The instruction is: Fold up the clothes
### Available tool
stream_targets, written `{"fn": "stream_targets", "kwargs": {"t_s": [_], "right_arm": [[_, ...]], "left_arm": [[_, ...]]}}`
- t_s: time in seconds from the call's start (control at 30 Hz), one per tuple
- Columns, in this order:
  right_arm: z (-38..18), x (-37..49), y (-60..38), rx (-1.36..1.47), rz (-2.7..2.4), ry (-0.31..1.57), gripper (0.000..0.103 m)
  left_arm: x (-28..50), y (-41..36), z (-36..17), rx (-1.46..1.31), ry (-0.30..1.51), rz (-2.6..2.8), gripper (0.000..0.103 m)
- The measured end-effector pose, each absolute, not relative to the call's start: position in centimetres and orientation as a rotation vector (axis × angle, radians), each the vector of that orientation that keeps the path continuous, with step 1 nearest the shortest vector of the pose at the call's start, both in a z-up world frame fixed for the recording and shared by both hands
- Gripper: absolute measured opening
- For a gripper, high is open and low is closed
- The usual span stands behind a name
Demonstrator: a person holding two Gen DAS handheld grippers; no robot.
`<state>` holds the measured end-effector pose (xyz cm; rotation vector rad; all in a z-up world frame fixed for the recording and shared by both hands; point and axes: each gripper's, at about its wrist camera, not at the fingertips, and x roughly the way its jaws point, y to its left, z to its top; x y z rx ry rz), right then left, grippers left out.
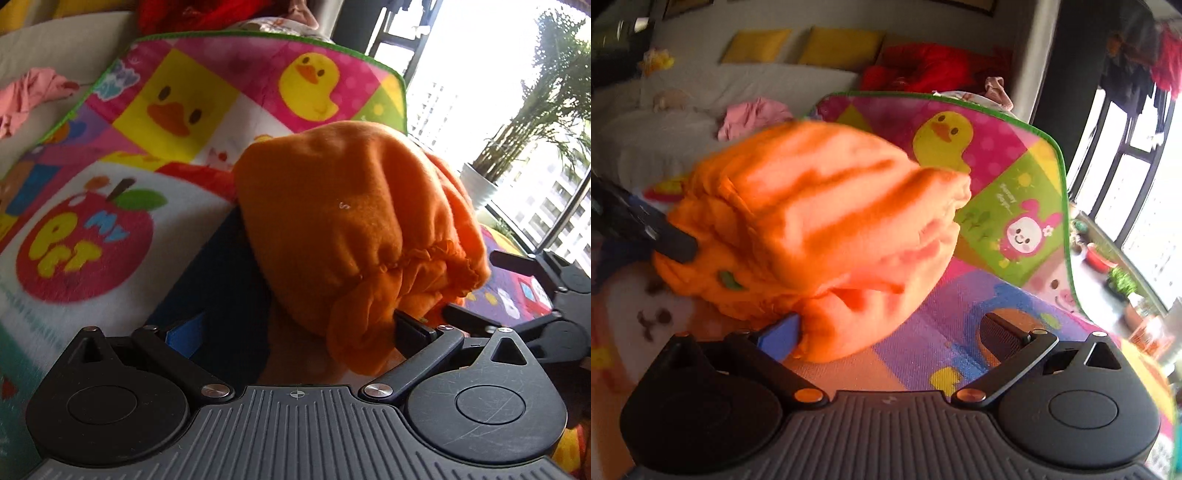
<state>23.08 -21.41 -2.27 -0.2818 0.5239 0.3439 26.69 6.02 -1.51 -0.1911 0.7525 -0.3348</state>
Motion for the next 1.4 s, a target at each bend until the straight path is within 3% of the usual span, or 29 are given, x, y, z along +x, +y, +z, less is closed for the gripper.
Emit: {"fn": "stream_targets", "kwargs": {"t_s": [0.27, 0.47, 0.57, 0.9, 1.17, 1.4], "right_arm": [[2.3, 22.6, -23.2, -0.082, 0.397, 0.399, 0.103], [-1.4, 28.9, -22.5, -0.089, 0.280, 0.609, 0.103], [-2.1, 28.2, -23.6, 0.000, 0.264, 0.604, 0.103], [-0.9, 17.9, -26.6, -0.033, 0.162, 0.490, 0.103], [-2.9, 9.9, -29.1, 0.019, 0.168, 0.623, 0.103], [-2.4, 5.1, -29.3, 0.003, 0.157, 0.525, 0.103]], "left_arm": [[27.3, 5.5, -2.2, -0.182, 0.758, -0.326, 0.103], [27.5, 5.1, -2.4, -0.161, 0.748, -0.308, 0.103], [26.9, 4.6, -2.6, -0.130, 0.722, -0.296, 0.103], [18.9, 3.1, -2.4, -0.165, 0.638, -0.201, 0.103], [10.9, 1.2, -2.7, -0.153, 0.635, -0.146, 0.103], [6.6, 0.1, -2.6, -0.074, 0.611, -0.101, 0.103]]}}
